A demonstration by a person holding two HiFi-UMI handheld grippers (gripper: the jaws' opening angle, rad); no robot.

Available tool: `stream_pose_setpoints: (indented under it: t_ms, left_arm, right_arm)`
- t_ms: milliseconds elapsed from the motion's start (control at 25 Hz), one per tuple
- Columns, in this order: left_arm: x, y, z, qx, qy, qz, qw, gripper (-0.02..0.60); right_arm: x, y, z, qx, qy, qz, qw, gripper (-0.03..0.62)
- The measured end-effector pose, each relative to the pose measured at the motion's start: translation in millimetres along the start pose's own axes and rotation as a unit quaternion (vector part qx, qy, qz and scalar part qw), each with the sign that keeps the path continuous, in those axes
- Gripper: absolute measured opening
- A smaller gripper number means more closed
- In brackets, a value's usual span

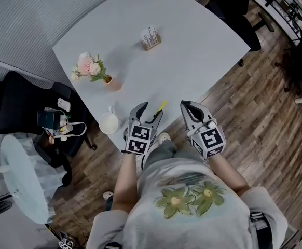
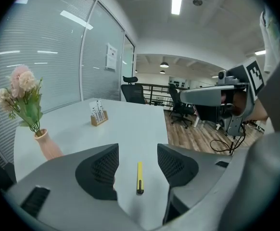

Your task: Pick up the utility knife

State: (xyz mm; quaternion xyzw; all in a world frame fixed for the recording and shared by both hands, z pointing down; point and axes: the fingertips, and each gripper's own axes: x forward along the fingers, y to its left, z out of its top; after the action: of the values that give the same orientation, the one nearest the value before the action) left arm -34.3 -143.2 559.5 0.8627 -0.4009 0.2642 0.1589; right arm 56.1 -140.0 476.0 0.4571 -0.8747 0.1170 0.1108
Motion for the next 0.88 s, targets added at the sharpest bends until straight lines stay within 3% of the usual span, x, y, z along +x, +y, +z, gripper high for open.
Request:
stream_pose_setpoints:
  t_ms: [400,880]
  left_arm:
    - [30,-1,-30,-0.006,0.021,-0.021,0.9996,0.253]
    - [59,-5,-74,-0.014,0.079,-0.037,0.9961,0.252]
  right_arm:
    - [12,0,-11,-0.001,0.015,-0.010,1.000,0.005]
    - [19,4,-18,-0.007,0.033,-0.005,0.999,0.005]
